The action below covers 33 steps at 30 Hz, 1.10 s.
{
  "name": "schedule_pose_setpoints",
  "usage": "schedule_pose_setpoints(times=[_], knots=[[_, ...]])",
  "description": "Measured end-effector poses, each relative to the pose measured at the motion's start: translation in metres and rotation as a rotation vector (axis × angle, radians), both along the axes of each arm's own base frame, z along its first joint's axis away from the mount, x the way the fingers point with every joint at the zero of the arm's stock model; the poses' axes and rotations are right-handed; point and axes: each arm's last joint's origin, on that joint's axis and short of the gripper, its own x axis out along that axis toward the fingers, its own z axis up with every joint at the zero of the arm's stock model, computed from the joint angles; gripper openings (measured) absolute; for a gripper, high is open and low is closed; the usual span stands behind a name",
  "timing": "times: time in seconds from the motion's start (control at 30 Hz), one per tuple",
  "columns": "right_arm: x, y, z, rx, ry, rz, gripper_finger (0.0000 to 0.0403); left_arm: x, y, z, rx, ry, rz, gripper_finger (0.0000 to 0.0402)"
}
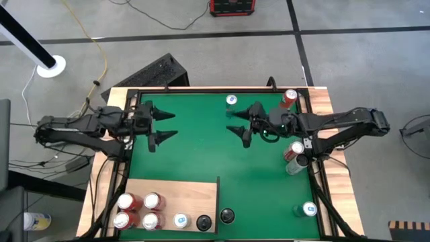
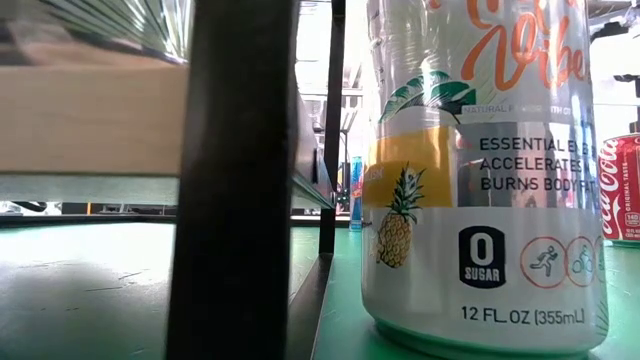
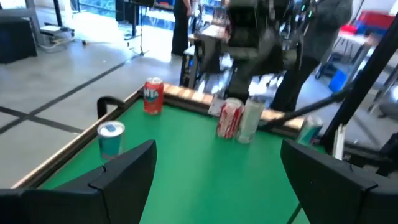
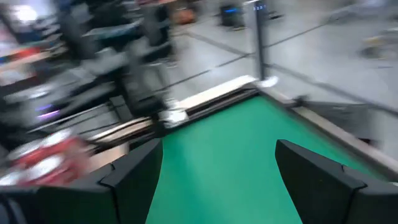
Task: Place canned beverage on shelf
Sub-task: Put the top blue soda can on the shelf aligned with the other blue soda can
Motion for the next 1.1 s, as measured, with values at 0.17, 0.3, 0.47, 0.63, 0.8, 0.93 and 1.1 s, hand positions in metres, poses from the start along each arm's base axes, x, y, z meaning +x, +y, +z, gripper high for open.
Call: schedule_pose_setpoints(times=[0.17, 0.3, 0.47, 0.63, 0.8, 0.93, 1.1], knots=[[0.016, -0.015, 0.006, 0.029, 0.086, -0.268, 0.0335, 0.001, 0.0, -0.007, 0.043, 0.077, -0.004, 0.0327], [0.044, -0.028, 0.011, 0.022, 0.127, -0.395, 0.0335, -0.012, -0.002, -0.006, 0.004, 0.073, -0.082, 0.0327], [0.071, -0.055, 0.016, 0.117, 0.268, -0.552, 0.0335, -0.034, -0.001, -0.003, 0.038, 0.068, -0.103, 0.0327], [0.086, -0.084, 0.022, 0.18, 0.429, -0.566, 0.0335, -0.051, -0.001, -0.002, 0.068, 0.065, -0.122, 0.0327], [0.098, -0.106, 0.024, 0.141, 0.511, -0.469, 0.0335, -0.057, 0.0, -0.001, 0.077, 0.046, -0.12, 0.0327], [0.092, -0.131, 0.023, 0.162, 0.536, -0.429, 0.0335, -0.057, 0.0, -0.001, 0.043, 0.043, -0.117, 0.0327], [0.088, -0.148, 0.024, 0.106, 0.559, -0.419, 0.0335, -0.056, 0.0, -0.001, 0.014, 0.041, -0.105, 0.0327]])
